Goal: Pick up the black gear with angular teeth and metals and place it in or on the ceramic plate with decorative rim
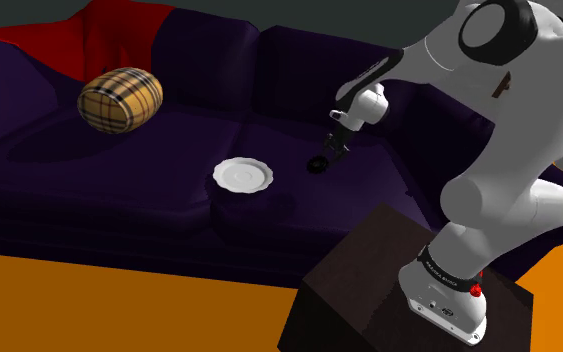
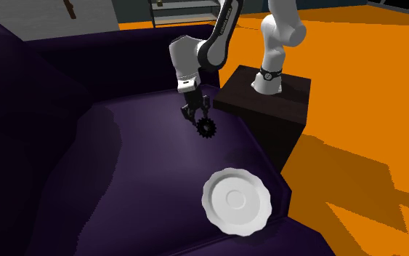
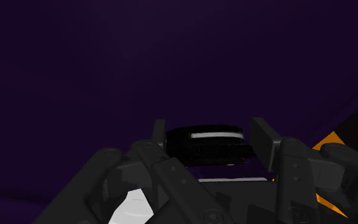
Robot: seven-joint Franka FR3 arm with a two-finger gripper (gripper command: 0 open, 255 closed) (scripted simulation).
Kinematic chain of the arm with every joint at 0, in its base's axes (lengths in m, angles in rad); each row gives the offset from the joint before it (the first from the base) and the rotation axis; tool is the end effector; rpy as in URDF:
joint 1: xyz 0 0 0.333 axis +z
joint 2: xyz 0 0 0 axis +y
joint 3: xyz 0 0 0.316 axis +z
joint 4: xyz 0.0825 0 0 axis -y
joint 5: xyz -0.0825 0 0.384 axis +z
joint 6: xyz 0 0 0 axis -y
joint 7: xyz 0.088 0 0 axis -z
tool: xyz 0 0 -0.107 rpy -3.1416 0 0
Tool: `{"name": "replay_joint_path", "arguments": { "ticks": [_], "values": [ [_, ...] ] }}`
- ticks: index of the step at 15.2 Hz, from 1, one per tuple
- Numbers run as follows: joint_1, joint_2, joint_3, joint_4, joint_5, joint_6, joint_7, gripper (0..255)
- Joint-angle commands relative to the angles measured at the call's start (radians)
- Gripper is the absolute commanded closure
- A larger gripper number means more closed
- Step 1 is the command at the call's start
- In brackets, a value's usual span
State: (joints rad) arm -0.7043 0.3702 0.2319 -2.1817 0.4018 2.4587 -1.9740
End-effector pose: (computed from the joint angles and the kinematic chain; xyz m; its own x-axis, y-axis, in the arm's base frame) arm 0.4922 -0.2502 0.2151 0.3759 0.8664 0.3288 0.9195 -0.3929 -0.0159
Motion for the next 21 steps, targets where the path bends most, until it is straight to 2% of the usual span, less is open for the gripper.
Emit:
{"name": "replay_joint_path", "arguments": {
  "ticks": [1,12,18,21],
  "values": [
    [0.034,0.012,0.012,0.020,-0.005,0.007,0.049,255],
    [0.241,0.148,0.038,0.233,-0.077,0.010,0.327,255],
    [0.361,0.254,0.029,0.414,-0.130,-0.025,0.473,255],
    [0.431,0.328,0.019,0.544,-0.161,-0.061,0.552,255]
  ]
}}
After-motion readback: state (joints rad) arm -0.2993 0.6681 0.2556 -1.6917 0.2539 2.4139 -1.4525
